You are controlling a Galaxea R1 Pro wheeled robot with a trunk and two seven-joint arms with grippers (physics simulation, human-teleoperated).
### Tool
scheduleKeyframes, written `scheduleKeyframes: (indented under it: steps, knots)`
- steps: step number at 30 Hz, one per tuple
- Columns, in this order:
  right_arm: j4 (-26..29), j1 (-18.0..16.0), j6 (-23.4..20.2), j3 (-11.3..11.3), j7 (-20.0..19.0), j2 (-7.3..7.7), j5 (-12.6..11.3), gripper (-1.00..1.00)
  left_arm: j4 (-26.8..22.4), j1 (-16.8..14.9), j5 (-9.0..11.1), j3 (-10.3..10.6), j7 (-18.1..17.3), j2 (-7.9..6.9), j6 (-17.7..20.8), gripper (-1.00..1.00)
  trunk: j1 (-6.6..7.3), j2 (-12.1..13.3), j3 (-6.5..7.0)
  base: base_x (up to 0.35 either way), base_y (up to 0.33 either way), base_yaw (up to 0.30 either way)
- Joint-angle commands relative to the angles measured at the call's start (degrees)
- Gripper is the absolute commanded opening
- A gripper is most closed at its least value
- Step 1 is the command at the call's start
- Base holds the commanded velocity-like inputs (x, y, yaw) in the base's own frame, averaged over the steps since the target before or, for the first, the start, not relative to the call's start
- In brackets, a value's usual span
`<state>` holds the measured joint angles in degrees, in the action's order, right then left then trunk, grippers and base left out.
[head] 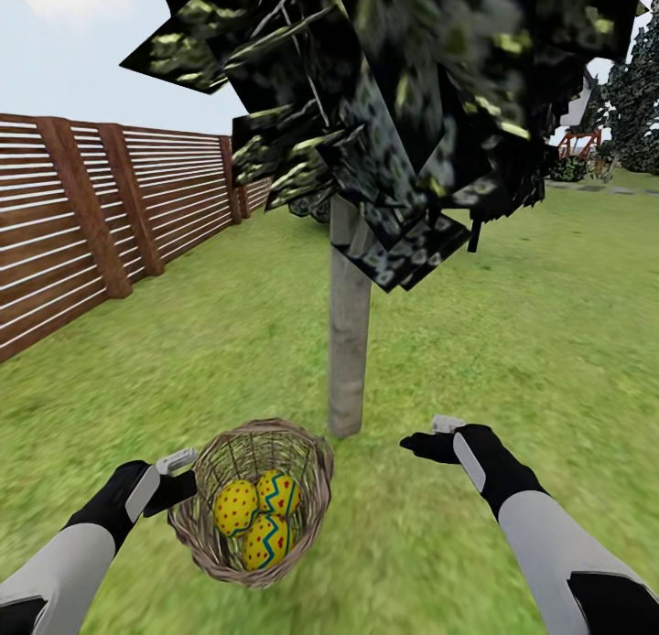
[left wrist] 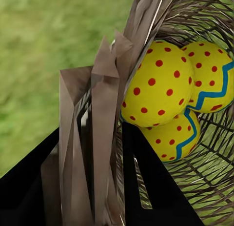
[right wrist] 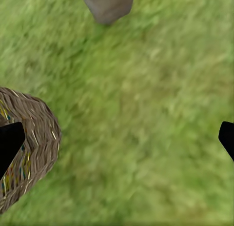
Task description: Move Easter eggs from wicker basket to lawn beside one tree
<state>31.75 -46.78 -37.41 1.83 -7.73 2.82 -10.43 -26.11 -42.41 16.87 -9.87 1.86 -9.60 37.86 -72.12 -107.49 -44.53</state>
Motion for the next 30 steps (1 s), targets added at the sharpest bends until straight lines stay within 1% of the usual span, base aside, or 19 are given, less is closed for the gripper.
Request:
scheduleKeyframes:
  steps: [1, 11, 12, 14, 15, 17, 18, 19, 20, 28, 30]
  knots:
    - [0.07, -0.01, -0.30, 0.19, -0.19, -0.01, -0.03, 1.00, -0.09, -0.04, 0.97, -0.26, 0.16, 0.02, 0.29, -1.00, -0.22, -0.44, -0.23, 0.000, 0.000, 0.000]
    - [0.11, -0.04, -0.34, 0.19, -0.19, 0.02, -0.03, 1.00, -0.08, -0.04, 0.97, -0.32, 0.16, 0.02, 0.33, -1.00, -2.41, -4.45, -2.03, 0.000, 0.000, 0.000]
    - [0.14, -0.01, -0.49, 0.19, -0.24, 0.11, -0.03, 1.00, -0.08, -0.04, 0.97, -0.32, 0.16, 0.02, 0.32, -1.00, -2.63, -4.85, -2.21, 0.000, 0.000, 0.000]
    - [0.23, -0.01, -0.61, 0.26, -0.73, 0.79, -0.15, 1.00, -0.08, -0.04, 0.97, -0.32, 0.16, 0.02, 0.35, -1.00, -3.07, -5.66, -2.57, 0.000, 0.000, 0.000]
    - [0.39, 0.00, -0.66, 0.18, -6.13, 1.78, -0.09, 1.00, -0.08, -0.04, 0.97, -0.32, 0.16, 0.02, 0.35, -1.00, -3.29, -6.06, -2.75, 0.000, 0.000, 0.000]
    - [0.50, -0.04, -0.65, 0.01, -19.45, 4.62, 0.08, 1.00, -0.08, -0.04, 0.97, -0.32, 0.16, 0.02, 0.37, -1.00, -3.73, -6.86, -3.11, 0.000, 0.000, 0.000]
    - [0.50, -0.03, -0.65, 0.02, -22.34, 5.40, 0.09, 1.00, -0.08, -0.04, 0.99, -0.32, 0.16, 0.02, 0.37, -1.00, -3.95, -7.26, -3.29, 0.000, 0.000, 0.000]
    - [0.50, -0.04, -0.65, 0.02, -23.71, 5.84, 0.07, 1.00, -0.08, -0.04, 1.03, -0.32, 0.16, 0.02, 0.38, -1.00, -4.17, -7.66, -3.47, 0.000, 0.000, 0.000]
    - [0.51, 0.00, -0.65, 0.02, -24.20, 6.04, 0.06, 1.00, -0.08, -0.04, 1.02, -0.32, 0.16, 0.02, 0.38, -1.00, -4.39, -8.06, -3.65, 0.000, 0.000, 0.000]
    - [0.51, 0.00, -0.56, 0.02, -24.36, 6.10, 0.06, 1.00, -0.08, -0.04, 1.06, -0.44, 0.16, -0.13, 0.55, -1.00, -6.15, -11.27, -5.08, 0.000, 0.000, 0.000]
    - [0.51, -0.02, -0.49, 0.02, -24.36, 6.06, 0.06, 1.00, -0.19, -0.04, 1.04, -0.57, 0.16, -0.23, 0.55, -1.00, -6.15, -11.27, -5.08, 0.000, 0.000, 0.000]
